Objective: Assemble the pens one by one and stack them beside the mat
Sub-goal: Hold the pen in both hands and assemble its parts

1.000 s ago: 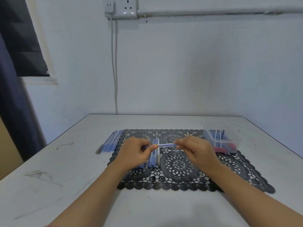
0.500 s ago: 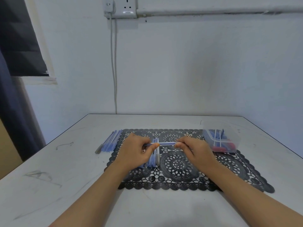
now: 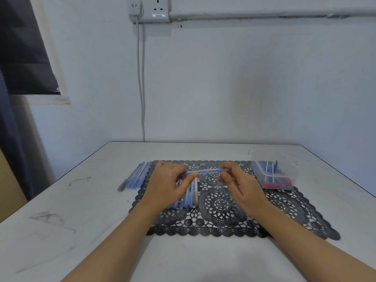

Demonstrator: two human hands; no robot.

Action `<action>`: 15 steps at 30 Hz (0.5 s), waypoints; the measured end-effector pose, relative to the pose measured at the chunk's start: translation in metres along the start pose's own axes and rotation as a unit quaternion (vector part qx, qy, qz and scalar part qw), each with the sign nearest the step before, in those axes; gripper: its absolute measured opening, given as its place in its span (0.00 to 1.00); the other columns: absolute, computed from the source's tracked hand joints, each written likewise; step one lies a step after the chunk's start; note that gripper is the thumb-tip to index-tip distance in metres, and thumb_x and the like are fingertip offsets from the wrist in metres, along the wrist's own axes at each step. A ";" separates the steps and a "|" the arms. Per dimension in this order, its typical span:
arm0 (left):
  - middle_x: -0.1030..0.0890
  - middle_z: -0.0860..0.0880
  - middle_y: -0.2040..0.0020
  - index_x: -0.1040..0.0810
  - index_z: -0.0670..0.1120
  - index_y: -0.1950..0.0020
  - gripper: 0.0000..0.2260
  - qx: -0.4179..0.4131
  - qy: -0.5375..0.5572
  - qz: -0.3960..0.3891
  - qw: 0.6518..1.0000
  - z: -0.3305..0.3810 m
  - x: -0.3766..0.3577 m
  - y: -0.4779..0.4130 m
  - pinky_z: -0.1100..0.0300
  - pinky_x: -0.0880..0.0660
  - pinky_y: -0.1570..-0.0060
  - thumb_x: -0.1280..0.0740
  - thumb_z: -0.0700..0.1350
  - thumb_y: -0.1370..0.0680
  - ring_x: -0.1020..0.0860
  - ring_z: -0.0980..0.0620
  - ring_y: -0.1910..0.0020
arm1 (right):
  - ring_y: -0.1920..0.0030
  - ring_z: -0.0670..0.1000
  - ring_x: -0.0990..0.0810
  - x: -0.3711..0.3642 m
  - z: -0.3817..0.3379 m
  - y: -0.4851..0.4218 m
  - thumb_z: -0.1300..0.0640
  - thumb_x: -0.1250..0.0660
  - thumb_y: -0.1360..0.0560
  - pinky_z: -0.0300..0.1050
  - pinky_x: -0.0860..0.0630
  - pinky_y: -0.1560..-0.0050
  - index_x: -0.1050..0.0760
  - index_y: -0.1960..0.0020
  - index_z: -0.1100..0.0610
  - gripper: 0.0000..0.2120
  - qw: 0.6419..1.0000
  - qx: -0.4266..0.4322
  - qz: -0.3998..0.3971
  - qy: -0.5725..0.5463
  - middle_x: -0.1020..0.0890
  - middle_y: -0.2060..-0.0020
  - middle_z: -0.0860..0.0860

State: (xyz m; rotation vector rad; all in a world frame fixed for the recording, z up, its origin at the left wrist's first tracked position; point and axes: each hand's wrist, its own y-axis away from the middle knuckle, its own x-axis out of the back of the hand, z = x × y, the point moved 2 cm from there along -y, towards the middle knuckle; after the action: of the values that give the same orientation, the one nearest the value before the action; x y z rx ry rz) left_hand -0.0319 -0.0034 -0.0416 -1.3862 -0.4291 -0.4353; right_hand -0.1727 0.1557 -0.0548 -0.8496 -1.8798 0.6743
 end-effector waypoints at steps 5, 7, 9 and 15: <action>0.40 0.61 0.75 0.39 0.55 0.67 0.16 -0.005 0.011 -0.002 1.000 0.000 0.000 0.001 0.63 0.37 0.61 0.39 0.57 0.24 0.38 0.67 0.71 | 0.70 0.44 0.23 0.005 -0.001 -0.002 0.42 0.51 0.21 0.46 0.24 0.69 0.29 0.44 0.47 0.16 0.999 0.036 0.000 0.023 0.20 0.67 0.46; 0.40 0.62 0.74 0.39 0.55 0.67 0.16 -0.008 0.014 -0.003 1.000 0.001 0.000 0.001 0.62 0.37 0.61 0.39 0.57 0.24 0.38 0.68 0.71 | 0.70 0.44 0.24 0.006 -0.001 -0.002 0.43 0.50 0.20 0.45 0.25 0.69 0.29 0.47 0.48 0.15 0.999 0.042 -0.009 0.022 0.22 0.68 0.46; 0.40 0.62 0.74 0.38 0.55 0.67 0.15 -0.014 0.015 -0.004 1.000 0.001 0.000 0.001 0.64 0.37 0.60 0.39 0.57 0.24 0.38 0.68 0.70 | 0.70 0.46 0.25 0.005 -0.002 -0.002 0.43 0.50 0.20 0.47 0.26 0.69 0.29 0.52 0.50 0.16 0.999 0.039 -0.015 0.006 0.24 0.70 0.47; 0.37 0.61 0.72 0.28 0.50 0.68 0.17 -0.015 0.001 -0.003 1.000 0.001 0.002 0.001 0.66 0.39 0.59 0.39 0.58 0.24 0.38 0.63 0.70 | 0.75 0.49 0.26 0.000 -0.005 -0.002 0.41 0.50 0.22 0.45 0.27 0.71 0.32 0.65 0.56 0.23 0.998 -0.020 -0.024 -0.058 0.26 0.76 0.54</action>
State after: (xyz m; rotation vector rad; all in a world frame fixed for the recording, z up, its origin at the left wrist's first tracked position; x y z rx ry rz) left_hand -0.0302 -0.0020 -0.0414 -1.4145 -0.4262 -0.4487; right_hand -0.1688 0.1551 -0.0515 -0.8025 -2.0186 0.6701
